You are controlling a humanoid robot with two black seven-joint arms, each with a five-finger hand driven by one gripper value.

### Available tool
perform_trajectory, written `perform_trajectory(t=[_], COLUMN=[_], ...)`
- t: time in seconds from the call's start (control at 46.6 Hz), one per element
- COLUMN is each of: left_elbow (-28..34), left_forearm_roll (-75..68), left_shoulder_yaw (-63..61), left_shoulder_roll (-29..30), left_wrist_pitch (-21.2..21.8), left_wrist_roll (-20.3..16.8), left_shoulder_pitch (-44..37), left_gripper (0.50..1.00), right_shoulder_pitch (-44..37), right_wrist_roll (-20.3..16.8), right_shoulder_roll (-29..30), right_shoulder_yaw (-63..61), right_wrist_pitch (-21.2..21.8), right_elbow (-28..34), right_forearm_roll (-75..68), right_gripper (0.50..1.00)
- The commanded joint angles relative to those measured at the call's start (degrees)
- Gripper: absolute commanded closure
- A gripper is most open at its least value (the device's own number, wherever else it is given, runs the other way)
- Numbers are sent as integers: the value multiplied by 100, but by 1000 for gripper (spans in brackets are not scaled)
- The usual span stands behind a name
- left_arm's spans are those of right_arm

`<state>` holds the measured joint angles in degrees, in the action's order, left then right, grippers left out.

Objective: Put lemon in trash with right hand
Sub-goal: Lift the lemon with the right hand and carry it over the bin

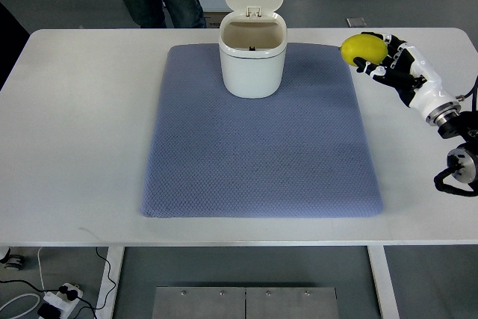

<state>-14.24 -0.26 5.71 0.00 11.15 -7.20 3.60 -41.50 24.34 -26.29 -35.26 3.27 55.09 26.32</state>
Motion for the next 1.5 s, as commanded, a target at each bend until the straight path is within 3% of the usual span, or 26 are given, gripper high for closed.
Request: perform_trajectory(t=[0.0, 0.751, 1.008, 1.201, 1.48], left_elbow=[0, 0, 0, 0, 0], left_forearm_roll=[-1, -1, -1, -1, -1], left_shoulder_yaw=[0, 0, 0, 0, 0], left_shoulder_roll=[0, 0, 0, 0, 0], left_wrist_pitch=[1, 1, 1, 1, 1], left_wrist_roll=[0, 0, 0, 0, 0], left_shoulder_pitch=[0, 0, 0, 0, 0], left_gripper=[500, 500, 500, 500, 500], right_shoulder_pitch=[-86, -1694, -2108, -2310, -2530], right_wrist_roll=[-35, -1142, -1353, -1494, -1687], right_shoulder_roll=[-8, 335, 528, 757, 1082], right_shoulder_yaw=[10, 897, 1320, 1609, 1785], right_wrist_pitch=[-2, -335, -335, -757, -793], right_elbow=[2, -68, -209, -350, -517], right_forearm_roll=[-13, -452, -567, -567, -567], right_gripper=[1000, 1000, 1000, 1000, 1000])
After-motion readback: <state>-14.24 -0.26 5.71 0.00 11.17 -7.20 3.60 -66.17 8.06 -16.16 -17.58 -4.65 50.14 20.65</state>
